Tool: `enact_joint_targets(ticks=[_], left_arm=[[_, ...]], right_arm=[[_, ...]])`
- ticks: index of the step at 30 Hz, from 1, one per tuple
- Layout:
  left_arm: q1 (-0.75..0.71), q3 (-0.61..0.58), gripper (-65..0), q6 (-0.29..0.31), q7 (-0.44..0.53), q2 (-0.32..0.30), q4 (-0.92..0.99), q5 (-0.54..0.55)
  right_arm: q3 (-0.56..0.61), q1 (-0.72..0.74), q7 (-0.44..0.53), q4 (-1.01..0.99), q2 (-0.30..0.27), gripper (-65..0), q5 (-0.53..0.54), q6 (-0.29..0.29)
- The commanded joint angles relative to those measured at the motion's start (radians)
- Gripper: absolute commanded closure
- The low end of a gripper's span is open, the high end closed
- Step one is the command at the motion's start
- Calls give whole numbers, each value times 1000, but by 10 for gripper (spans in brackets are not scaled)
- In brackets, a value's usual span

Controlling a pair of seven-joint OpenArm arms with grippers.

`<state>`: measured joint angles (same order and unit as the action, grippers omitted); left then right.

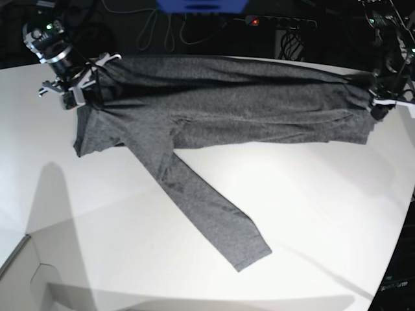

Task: Layout the t-shirt on the table in an organized manner, then fold the t-shirt properly
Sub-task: 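Drag the folded shirt with both grippers toward the robot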

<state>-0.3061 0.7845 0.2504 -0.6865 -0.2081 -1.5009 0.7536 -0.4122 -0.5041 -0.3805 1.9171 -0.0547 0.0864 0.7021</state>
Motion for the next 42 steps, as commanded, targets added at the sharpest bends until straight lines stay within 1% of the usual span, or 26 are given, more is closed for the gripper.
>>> enact_joint_targets(ticks=[1, 6, 14, 19, 22, 28, 31, 33, 36, 40, 42], left_arm=[[14, -3, -1, 5, 20, -20, -4, 13], [58, -6, -1, 5, 14, -17, 59, 13], [101, -1, -1, 5, 11, -21, 61, 13], [109, 0, -1, 5, 18, -23, 61, 13], [135, 2, -1, 5, 12, -24, 61, 11], [144, 2, -1, 5, 18, -24, 61, 11], [144, -3, -1, 5, 20, -52, 61, 11], [146, 0, -1, 5, 20, -55, 61, 11], [163, 2, -1, 5, 20, -57, 61, 11], [172, 2, -1, 5, 18, -58, 84, 11], [172, -3, -1, 5, 18, -75, 102, 11]], right_arm=[[-21, -11, 19, 15, -7, 0, 13, -4], [-40, -41, 19, 15, -9, 0, 13, -4], [-38, -104, 22, 23, -3, 0, 14, -4], [-37, -133, 87, 22, 3, 0, 14, -4], [-35, -133, 91, 18, 19, 0, 14, -4], [12, -130, 91, -40, 13, 0, 6, -4], [42, -130, 96, -71, 13, 0, -56, -4], [57, -130, 97, -89, 13, 0, -92, -4], [52, -130, 99, -87, 13, 0, -95, -4], [36, -141, 99, -35, 11, 0, -98, -4], [26, -155, 99, -5, 6, 0, -99, -4]])
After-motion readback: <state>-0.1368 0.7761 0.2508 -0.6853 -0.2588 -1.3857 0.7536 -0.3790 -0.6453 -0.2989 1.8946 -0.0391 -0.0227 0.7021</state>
